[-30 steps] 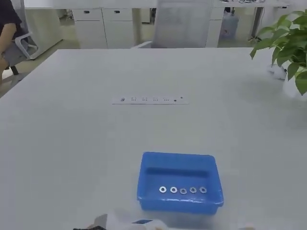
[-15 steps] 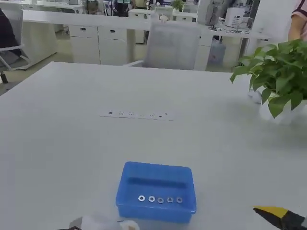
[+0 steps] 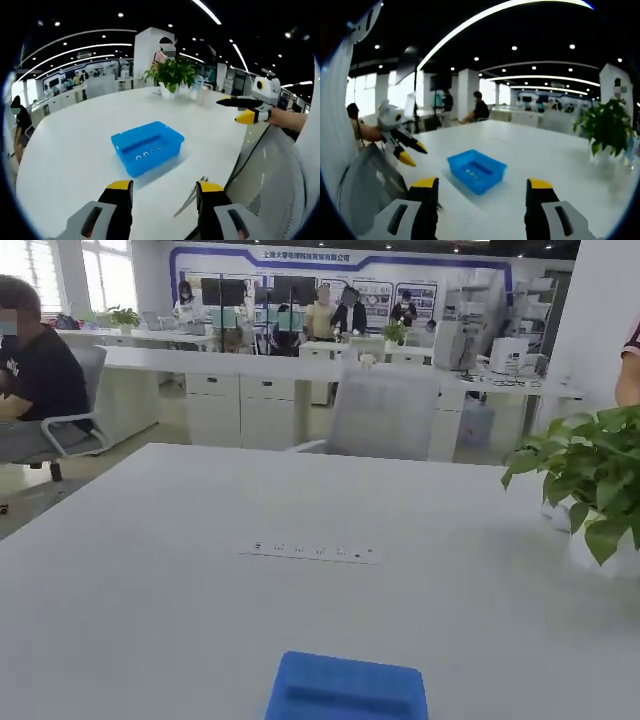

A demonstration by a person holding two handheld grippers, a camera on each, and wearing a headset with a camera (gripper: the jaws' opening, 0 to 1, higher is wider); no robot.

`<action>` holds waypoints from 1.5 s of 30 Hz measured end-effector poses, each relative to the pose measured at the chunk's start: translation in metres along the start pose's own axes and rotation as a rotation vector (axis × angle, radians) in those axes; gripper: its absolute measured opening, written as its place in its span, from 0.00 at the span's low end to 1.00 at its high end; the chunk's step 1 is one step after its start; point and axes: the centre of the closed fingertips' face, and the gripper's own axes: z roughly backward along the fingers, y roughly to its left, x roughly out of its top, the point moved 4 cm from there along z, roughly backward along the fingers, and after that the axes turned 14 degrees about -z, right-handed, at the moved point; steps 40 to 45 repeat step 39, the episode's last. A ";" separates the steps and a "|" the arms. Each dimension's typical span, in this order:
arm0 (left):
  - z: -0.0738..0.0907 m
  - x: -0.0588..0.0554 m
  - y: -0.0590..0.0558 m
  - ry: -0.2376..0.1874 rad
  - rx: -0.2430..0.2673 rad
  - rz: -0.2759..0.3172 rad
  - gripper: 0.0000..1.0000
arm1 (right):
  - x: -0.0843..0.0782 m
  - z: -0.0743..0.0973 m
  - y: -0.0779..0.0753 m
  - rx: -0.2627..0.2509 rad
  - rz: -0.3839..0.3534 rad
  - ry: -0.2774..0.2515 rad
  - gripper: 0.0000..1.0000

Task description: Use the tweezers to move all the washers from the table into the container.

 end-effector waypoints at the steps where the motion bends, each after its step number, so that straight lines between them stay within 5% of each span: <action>1: 0.004 0.004 0.002 -0.033 0.027 0.007 0.53 | -0.001 -0.001 0.003 0.009 -0.024 -0.006 0.79; 6: 0.013 0.018 0.009 -0.142 0.156 0.028 0.70 | -0.005 -0.005 0.001 0.000 -0.039 -0.005 0.90; 9: 0.017 0.026 0.017 -0.228 0.228 0.081 0.84 | 0.000 -0.002 0.000 -0.017 -0.024 -0.050 0.93; 14: 0.023 0.027 0.027 -0.281 0.295 0.096 0.98 | 0.023 0.007 -0.004 -0.071 -0.004 -0.211 0.99; 16: 0.027 0.038 0.027 -0.374 0.299 0.101 0.99 | 0.022 0.006 -0.005 -0.074 -0.007 -0.203 0.99; 18: 0.029 0.041 0.028 -0.405 0.313 0.096 0.99 | 0.021 0.006 -0.008 -0.099 -0.003 -0.188 0.99; 30: 0.022 0.030 0.024 -0.311 0.281 0.077 0.95 | 0.019 0.018 -0.030 -0.173 -0.086 -0.205 0.95; 45: 0.026 0.029 0.027 -0.332 0.299 0.091 0.95 | 0.015 0.020 -0.034 -0.196 -0.138 -0.205 0.91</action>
